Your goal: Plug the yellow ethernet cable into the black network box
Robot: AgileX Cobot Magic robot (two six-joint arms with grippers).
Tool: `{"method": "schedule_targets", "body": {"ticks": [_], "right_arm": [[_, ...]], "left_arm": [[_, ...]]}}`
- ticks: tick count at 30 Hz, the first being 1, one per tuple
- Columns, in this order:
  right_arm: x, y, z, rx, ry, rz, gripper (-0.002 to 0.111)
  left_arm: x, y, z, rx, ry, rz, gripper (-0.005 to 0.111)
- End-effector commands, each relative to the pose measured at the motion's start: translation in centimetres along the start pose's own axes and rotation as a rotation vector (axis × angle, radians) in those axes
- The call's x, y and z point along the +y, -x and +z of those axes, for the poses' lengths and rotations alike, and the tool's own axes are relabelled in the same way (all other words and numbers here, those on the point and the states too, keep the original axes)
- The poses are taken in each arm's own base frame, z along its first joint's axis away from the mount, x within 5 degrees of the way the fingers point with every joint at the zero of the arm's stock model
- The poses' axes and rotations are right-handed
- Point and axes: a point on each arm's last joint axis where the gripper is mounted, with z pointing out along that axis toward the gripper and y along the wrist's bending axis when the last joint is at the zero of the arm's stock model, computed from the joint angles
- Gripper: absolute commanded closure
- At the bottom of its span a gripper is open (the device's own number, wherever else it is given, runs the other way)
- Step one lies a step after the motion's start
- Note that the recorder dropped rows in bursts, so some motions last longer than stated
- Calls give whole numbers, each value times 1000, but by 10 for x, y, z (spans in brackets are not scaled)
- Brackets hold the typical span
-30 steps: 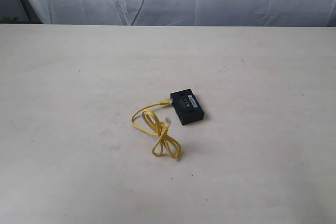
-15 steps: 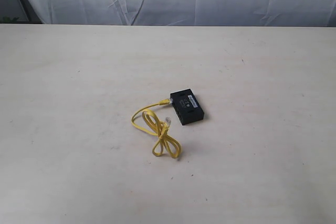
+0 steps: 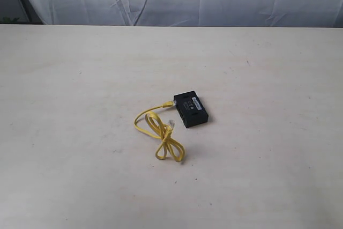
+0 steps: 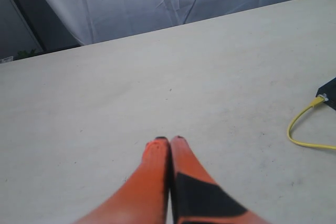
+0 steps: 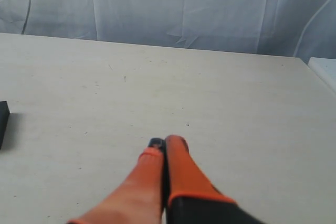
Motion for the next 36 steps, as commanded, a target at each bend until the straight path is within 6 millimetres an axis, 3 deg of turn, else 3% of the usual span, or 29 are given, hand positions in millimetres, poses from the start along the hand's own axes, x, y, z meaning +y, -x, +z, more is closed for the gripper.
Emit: {"method": "schedule_targets", "body": {"ticks": [1, 8, 11, 26, 36], "right_arm": [[0, 0, 0, -14, -7, 1, 109], [0, 0, 0, -14, -7, 1, 109], [0, 0, 0, -14, -7, 1, 109], [0, 0, 0, -14, -7, 1, 109], [0, 1, 0, -16, -7, 1, 109]], "left_arm": [[0, 0, -3, -28, 3, -2, 107], [6, -3, -20, -97, 99, 0, 107], [4, -14, -21, -117, 108, -33, 107], [-6, -114, 25, -297, 145, -46, 107], [-7, -119, 25, -269, 145, -38, 107]]}}
